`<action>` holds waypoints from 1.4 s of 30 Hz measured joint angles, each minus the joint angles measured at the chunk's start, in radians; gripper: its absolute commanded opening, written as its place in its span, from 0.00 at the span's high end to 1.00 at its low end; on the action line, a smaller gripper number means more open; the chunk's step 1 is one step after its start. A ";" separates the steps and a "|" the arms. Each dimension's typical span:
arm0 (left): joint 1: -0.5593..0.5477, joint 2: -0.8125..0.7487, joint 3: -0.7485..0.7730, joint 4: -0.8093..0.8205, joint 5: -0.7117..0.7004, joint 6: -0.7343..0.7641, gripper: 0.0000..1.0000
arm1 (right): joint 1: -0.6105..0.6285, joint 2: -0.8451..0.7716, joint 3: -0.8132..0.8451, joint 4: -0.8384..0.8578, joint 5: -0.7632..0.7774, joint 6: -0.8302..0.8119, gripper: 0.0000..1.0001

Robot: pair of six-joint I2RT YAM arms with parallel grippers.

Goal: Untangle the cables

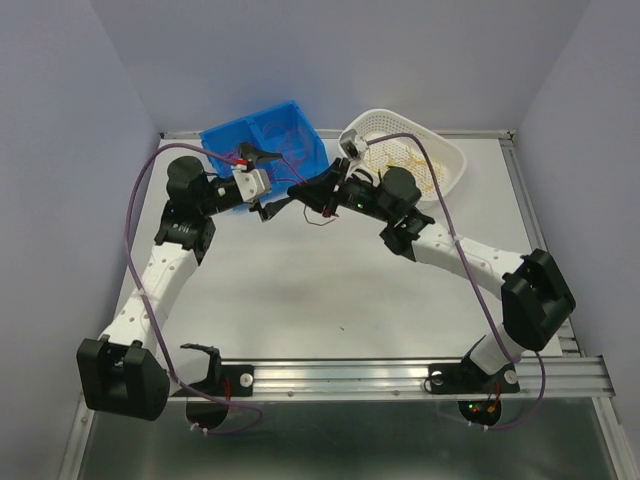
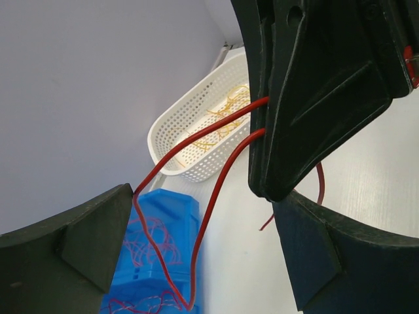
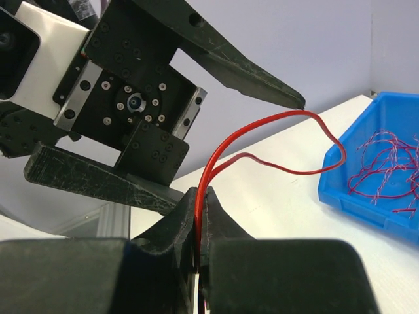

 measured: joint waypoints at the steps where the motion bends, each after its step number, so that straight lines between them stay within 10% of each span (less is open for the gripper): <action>1: 0.000 0.007 0.002 -0.002 0.015 0.000 0.01 | 0.000 0.000 0.000 -0.001 -0.003 0.000 0.99; 42: -0.024 0.212 0.115 -0.252 0.353 0.095 0.15 | 0.002 0.131 0.033 0.241 -0.203 -0.037 0.99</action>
